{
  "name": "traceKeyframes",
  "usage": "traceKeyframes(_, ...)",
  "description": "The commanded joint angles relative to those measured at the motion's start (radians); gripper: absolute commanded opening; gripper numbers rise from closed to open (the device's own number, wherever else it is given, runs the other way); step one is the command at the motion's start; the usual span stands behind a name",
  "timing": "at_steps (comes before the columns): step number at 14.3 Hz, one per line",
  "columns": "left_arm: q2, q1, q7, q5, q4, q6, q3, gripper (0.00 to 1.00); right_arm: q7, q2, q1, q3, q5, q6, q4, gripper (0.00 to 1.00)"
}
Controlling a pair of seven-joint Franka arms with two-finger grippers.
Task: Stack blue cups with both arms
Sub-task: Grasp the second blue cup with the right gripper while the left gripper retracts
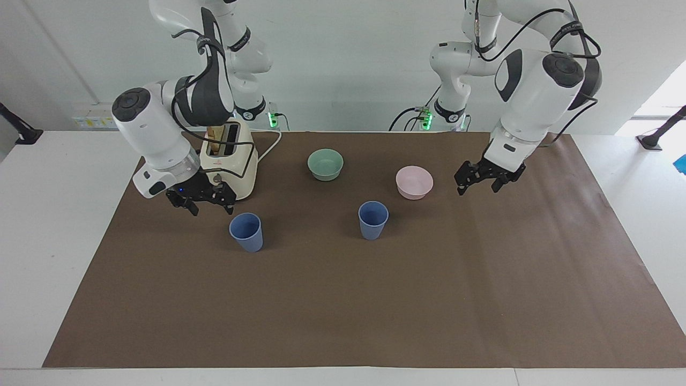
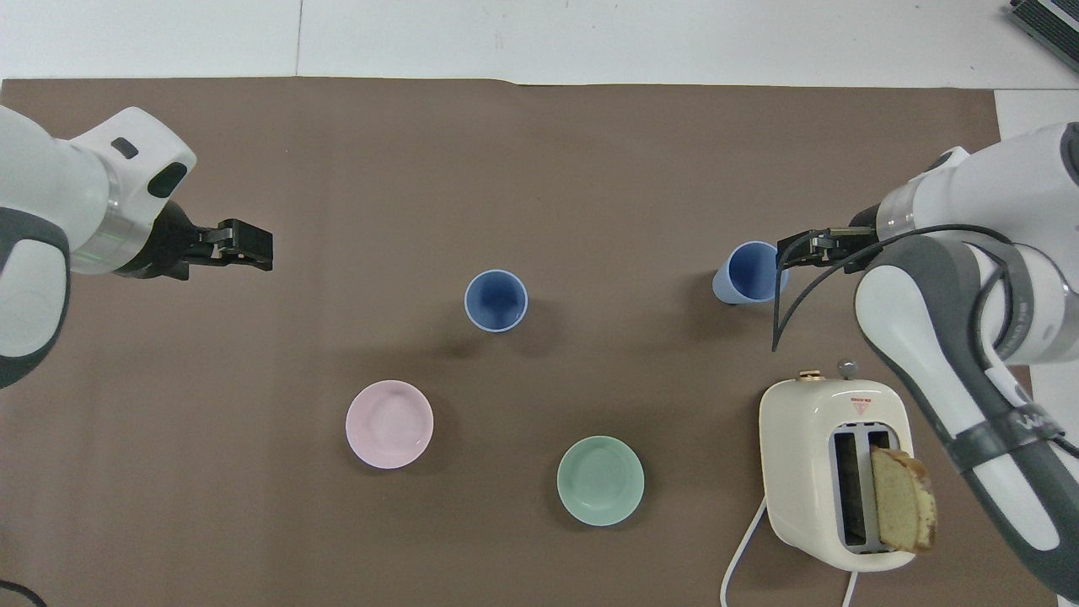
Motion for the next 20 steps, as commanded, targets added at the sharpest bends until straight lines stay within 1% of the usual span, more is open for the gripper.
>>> traceKeyframes(1,-0.048,0.034,0.094,0.017,0.014,-0.088,-0.009,1.0,-0.001,0.016,0.001,0.001,0.026,0.046,-0.032,1.0)
traceKeyframes(4,-0.088,0.04,0.163,0.054,0.037,-0.167,0.006,1.0,-0.003,0.035,0.001,0.001,0.023,0.053,-0.038,1.0)
traceKeyframes(6,-0.116,0.039,0.188,0.056,0.04,-0.189,0.034,1.0,-0.004,0.053,0.0,0.001,0.022,0.084,-0.046,1.0)
traceKeyframes(8,-0.13,0.039,0.212,0.062,0.057,-0.217,0.038,1.0,-0.004,0.073,0.001,0.001,0.016,0.124,-0.058,1.0)
traceKeyframes(9,-0.133,0.04,0.208,0.059,0.056,-0.206,0.038,1.0,-0.009,0.073,0.001,0.001,0.013,0.13,-0.06,0.99)
traceKeyframes(10,-0.134,0.051,0.203,0.057,0.057,-0.209,0.04,1.0,-0.021,0.073,0.0,0.001,0.012,0.128,-0.06,0.75)
traceKeyframes(11,-0.134,0.056,0.203,0.057,0.057,-0.209,0.038,1.0,-0.024,0.073,0.001,0.001,0.012,0.128,-0.061,0.53)
traceKeyframes(12,-0.136,0.056,0.203,0.057,0.056,-0.217,0.037,1.0,-0.025,0.073,0.001,0.001,0.012,0.128,-0.061,0.39)
traceKeyframes(14,-0.137,0.056,0.203,0.057,0.066,-0.238,0.04,1.0,-0.026,0.072,0.001,0.001,0.012,0.127,-0.061,0.02)
traceKeyframes(15,-0.137,0.056,0.203,0.057,0.089,-0.252,0.04,1.0,-0.026,0.073,0.001,0.001,0.012,0.127,-0.061,0.0)
traceKeyframes(17,-0.137,0.057,0.2,0.051,0.164,-0.313,0.041,1.0,-0.026,0.073,0.001,0.001,0.012,0.127,-0.061,0.0)
traceKeyframes(18,-0.137,0.057,0.2,0.051,0.181,-0.333,0.043,1.0,-0.026,0.075,0.001,0.001,0.012,0.122,-0.057,0.0)
traceKeyframes(20,-0.137,0.057,0.2,0.051,0.183,-0.338,0.046,1.0,-0.015,0.076,0.004,0.001,0.014,0.108,-0.038,0.0)
